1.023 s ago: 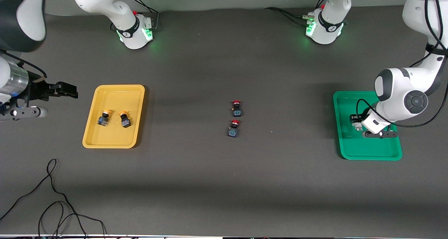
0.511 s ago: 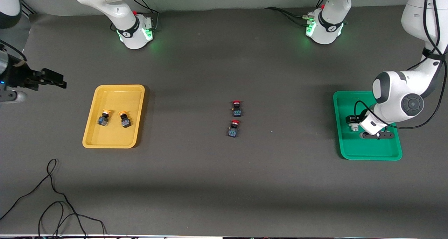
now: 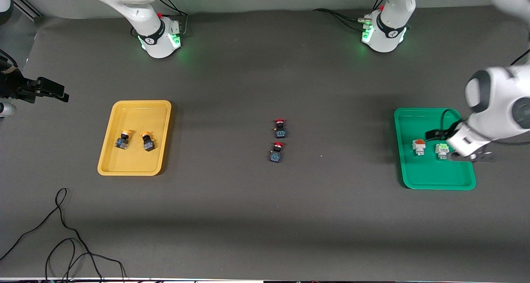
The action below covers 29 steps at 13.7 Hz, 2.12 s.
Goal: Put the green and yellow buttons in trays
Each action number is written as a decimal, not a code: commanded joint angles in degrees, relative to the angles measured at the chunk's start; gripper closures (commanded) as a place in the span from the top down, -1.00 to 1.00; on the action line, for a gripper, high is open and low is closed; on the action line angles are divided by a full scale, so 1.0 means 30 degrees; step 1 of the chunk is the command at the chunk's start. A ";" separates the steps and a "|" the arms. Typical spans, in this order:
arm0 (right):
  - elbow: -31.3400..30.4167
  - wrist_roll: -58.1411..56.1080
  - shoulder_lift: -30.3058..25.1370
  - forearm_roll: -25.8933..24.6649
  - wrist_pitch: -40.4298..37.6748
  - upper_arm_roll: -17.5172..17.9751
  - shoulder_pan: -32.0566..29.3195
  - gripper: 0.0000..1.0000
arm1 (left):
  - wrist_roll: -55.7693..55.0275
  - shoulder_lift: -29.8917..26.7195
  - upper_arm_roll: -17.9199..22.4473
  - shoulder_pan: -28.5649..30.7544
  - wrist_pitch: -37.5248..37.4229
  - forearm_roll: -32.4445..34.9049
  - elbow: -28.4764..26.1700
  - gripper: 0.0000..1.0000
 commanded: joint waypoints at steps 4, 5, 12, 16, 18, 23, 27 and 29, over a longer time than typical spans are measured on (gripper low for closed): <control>0.0412 0.0466 0.0159 -0.0387 0.0307 0.0185 -0.0030 1.00 | 0.0281 -0.0340 -0.1459 -0.0422 -1.1129 -0.0312 0.8677 1.00; 0.0413 0.0466 0.0159 -0.0358 0.0308 0.0155 0.0115 1.00 | 0.0194 -0.0281 -0.1636 -0.0626 -1.1663 -0.0312 0.9327 1.00; 0.0383 0.0466 0.0129 -0.0387 0.0278 -0.0138 0.0409 1.00 | 0.0367 -0.0339 -0.2253 -0.1126 -1.2781 -0.0517 1.0916 0.99; 0.0412 0.0437 0.0158 -0.0387 0.0278 -0.0167 0.0409 1.00 | 0.0309 -0.0602 0.2412 -0.6143 -1.2724 -0.0517 1.0945 0.99; 0.0502 0.0466 0.0188 -0.0387 0.0249 -0.0167 0.0409 1.00 | 0.0310 -0.1156 0.4948 -0.8678 -1.2082 -0.0808 1.0567 0.98; 0.0559 0.0495 0.0246 -0.0358 0.0220 -0.0197 0.0380 1.00 | 0.0134 -0.4470 0.4838 -0.8685 -0.7801 -0.0840 0.5203 0.99; 0.0559 0.0613 0.0246 -0.0358 0.0220 -0.0197 0.0409 1.00 | -0.0159 -0.3799 0.4455 -0.8802 -0.7829 -0.0810 0.5611 0.99; 0.0559 0.0613 0.0246 -0.0358 0.0220 -0.0197 0.0380 1.00 | 0.0016 -0.3679 0.4456 -0.8714 -0.7918 -0.0839 0.5760 0.99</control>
